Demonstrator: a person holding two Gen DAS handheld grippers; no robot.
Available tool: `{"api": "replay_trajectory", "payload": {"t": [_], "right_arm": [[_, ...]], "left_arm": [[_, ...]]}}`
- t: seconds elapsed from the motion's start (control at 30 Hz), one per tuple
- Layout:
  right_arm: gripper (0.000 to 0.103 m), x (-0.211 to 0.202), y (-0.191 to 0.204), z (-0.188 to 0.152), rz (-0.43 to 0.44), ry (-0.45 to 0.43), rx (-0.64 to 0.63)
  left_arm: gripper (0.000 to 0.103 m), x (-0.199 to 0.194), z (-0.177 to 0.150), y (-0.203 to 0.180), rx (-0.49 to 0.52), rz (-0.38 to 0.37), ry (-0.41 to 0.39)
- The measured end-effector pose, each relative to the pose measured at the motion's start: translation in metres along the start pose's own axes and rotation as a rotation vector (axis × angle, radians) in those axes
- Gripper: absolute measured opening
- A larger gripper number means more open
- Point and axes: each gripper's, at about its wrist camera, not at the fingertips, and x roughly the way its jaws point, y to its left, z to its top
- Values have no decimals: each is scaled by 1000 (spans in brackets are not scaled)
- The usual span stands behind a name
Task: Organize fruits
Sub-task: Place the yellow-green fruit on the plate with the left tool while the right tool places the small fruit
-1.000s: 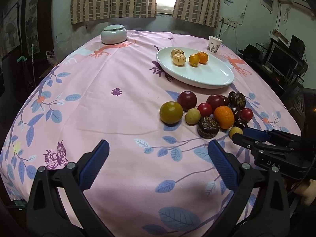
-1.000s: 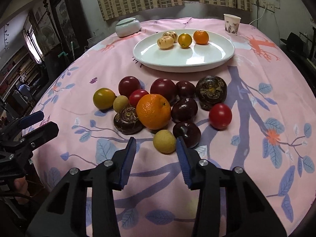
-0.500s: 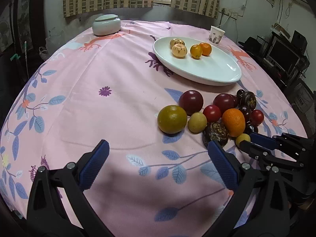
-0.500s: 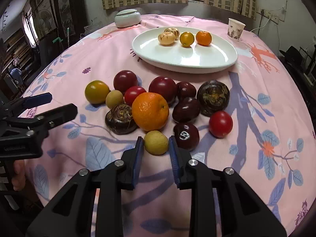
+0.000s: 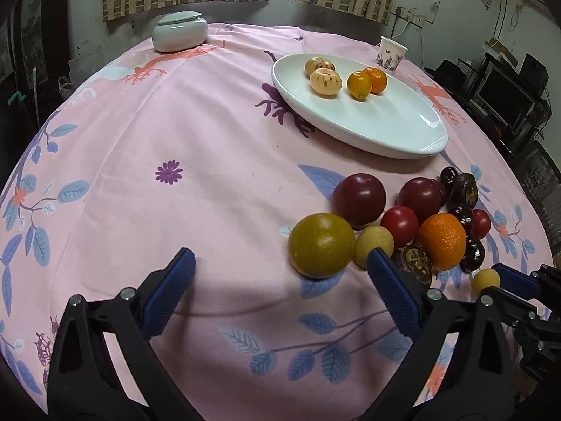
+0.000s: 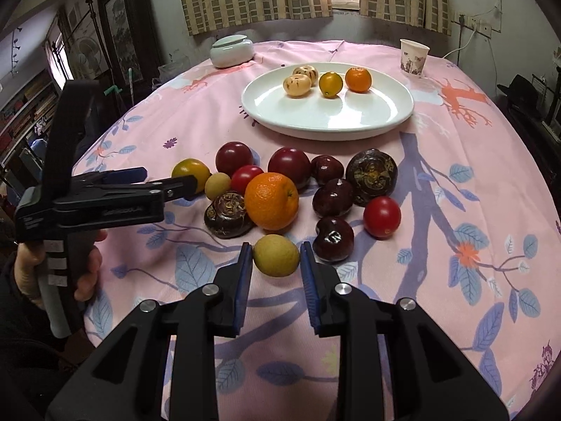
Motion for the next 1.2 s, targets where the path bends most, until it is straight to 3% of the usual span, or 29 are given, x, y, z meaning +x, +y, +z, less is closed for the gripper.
{"api": "replay_trajectory", "payload": {"t": [0.17,0.3,0.53,0.8,0.97,1.2], "right_arm": [[28,2,-6,-1,19,7,29],[28,3,-8,-1,31,8,38],[28,-3,-9,4,37,-15,37],[28,-1,-13,24,34,-42,17],[28,7,-22,58,44,-55,1],[28,43,-44,141,10,-82,-118]], "left_arm": [[72,8,4,-1,-1,-52,24],[40,11,8,-7,13,-120,26],[40,8,7,-10,13,-115,9],[40,-22,19,-17,31,-134,-67],[40,-21,57,-27,56,-134,-82],[40,15,133,-49,82,-149,-83]]}}
